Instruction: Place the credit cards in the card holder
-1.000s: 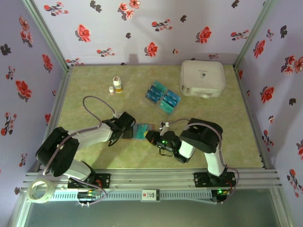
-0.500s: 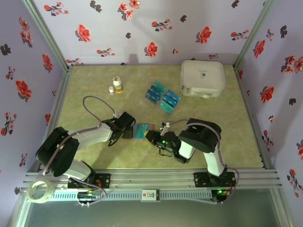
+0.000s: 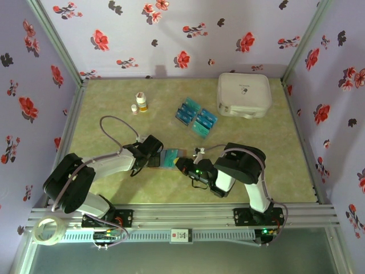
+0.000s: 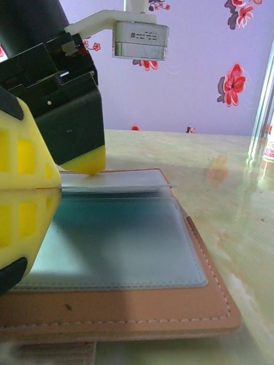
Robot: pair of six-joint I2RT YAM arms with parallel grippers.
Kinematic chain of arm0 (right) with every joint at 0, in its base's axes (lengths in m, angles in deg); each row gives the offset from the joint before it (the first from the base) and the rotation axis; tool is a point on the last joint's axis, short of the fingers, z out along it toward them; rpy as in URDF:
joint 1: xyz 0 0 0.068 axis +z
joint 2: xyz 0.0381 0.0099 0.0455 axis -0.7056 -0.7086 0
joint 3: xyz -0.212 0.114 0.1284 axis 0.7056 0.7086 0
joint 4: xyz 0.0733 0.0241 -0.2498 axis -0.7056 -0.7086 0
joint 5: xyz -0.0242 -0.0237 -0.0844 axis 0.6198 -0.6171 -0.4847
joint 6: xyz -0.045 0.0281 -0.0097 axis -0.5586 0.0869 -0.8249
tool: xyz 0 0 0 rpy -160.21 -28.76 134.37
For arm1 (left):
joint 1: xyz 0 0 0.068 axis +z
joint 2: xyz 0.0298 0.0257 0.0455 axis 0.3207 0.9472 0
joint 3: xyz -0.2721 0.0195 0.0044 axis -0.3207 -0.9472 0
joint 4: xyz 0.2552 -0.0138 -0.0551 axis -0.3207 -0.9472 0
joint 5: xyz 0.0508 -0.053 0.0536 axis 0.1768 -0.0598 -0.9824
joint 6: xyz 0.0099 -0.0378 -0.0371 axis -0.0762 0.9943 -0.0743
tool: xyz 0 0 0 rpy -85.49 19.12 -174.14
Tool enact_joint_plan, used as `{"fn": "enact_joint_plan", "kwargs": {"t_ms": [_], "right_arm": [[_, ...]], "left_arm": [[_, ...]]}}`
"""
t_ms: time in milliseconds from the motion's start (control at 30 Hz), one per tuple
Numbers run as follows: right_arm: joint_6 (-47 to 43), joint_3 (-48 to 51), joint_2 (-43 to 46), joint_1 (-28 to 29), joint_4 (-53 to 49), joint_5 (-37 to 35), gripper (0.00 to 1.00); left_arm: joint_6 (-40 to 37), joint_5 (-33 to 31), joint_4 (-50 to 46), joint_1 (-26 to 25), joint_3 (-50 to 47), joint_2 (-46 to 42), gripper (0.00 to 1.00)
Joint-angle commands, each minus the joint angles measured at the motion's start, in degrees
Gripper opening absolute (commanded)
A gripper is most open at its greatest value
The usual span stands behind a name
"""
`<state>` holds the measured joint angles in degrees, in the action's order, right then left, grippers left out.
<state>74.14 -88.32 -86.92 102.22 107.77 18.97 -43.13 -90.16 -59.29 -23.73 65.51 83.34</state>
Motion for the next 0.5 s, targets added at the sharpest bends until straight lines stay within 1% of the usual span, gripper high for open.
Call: {"fn": "enact_joint_plan", "kwargs": {"t_ms": [0, 267, 467], "right_arm": [[-1.5, 1.6, -1.1, 0.9, -11.6, -1.6, 0.00], [-4.6, 0.1, 3.9, 1.1, -21.3, -1.6, 0.00], [-5.1, -0.6, 4.4, 1.1, -22.8, -1.5, 0.00]], "left_arm": [[-0.1, -0.9, -3.6, -0.5, 0.0, 0.9, 1.00], [-0.1, -0.9, -3.5, -0.5, 0.1, 0.9, 1.00], [-0.1, -0.9, -3.4, -0.5, 0.0, 0.8, 1.00]]}}
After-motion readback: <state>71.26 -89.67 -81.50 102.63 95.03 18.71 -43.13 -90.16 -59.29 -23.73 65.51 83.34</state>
